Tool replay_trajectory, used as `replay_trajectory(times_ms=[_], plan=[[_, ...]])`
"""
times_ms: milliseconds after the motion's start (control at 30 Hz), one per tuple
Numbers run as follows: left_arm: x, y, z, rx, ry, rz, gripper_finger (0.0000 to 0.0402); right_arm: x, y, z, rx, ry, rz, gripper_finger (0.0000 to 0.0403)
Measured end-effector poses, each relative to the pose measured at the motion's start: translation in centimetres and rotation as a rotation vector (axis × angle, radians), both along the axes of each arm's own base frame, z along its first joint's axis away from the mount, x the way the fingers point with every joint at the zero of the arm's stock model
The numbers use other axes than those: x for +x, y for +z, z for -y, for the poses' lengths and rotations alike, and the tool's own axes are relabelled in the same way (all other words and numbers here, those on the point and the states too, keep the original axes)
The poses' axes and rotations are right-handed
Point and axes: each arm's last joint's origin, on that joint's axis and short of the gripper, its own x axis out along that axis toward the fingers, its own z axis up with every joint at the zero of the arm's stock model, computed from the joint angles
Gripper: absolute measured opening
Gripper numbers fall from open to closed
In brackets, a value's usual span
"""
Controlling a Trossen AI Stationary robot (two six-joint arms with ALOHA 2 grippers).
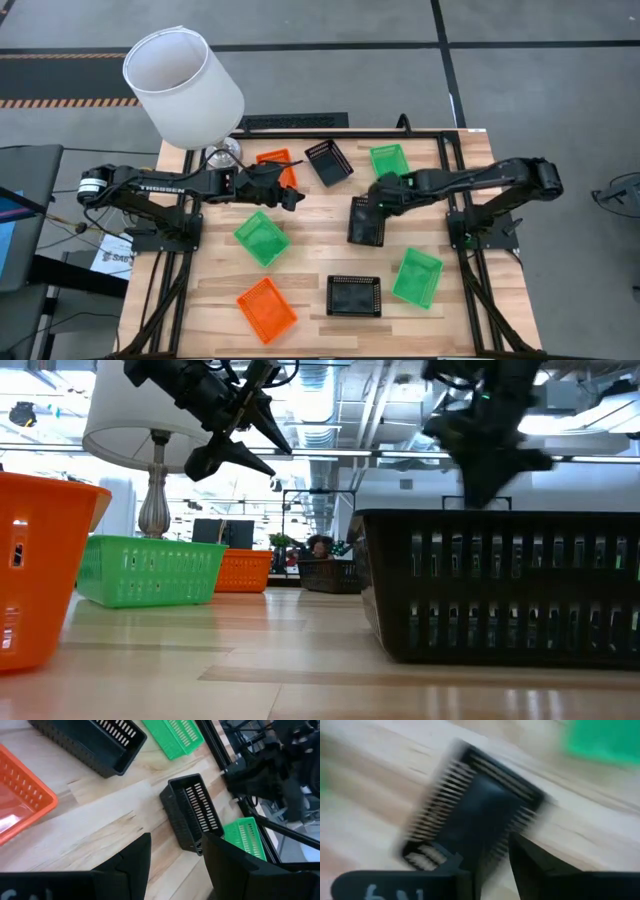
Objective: Stack baskets by color
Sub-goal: Stack the middle black bin on top of the top black bin
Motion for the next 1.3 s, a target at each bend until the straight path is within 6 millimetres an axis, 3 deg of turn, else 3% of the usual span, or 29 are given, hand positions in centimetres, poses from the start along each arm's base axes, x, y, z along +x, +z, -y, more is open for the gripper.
replay_trajectory(times_ms=[100, 233, 400, 567, 933, 1133, 1300], plan=[[0.0, 0.0, 0.1, -0.001, -0.004, 0.000, 0.0163, -1.1, -1.0, -0.5, -0.002, -0.028, -0.183, 0.0103], [0.0, 0.0, 0.3, 0.000, -0.010, -0.001, 0.0163, -0.7, -2.6, -0.9, -0.008, -0.021, -0.308, 0.0102], [0.0, -0.1, 0.4, -0.002, -0.012, -0.008, 0.0163, 1.7, -5.0, -1.0, -0.018, 0.067, -0.278, 0.0102], [-0.1, -0.2, 0.4, -0.003, -0.010, -0.028, 0.0163, 4.4, -5.8, -0.9, -0.007, 0.155, -0.172, 0.0102], [-0.3, -0.7, 0.5, -0.007, 0.031, -0.071, 0.0167, 7.4, -2.6, -0.2, -0.065, 0.284, -0.061, 0.0102], [0.5, -1.2, 1.7, -0.043, 0.000, -0.058, 0.0197, 5.3, 1.5, -0.4, -0.068, 0.249, -0.014, 0.0102], [2.7, -3.0, 2.6, -0.090, -0.003, -0.025, 0.0223, 2.2, 4.9, -1.1, -0.110, 0.163, 0.047, 0.0102]])
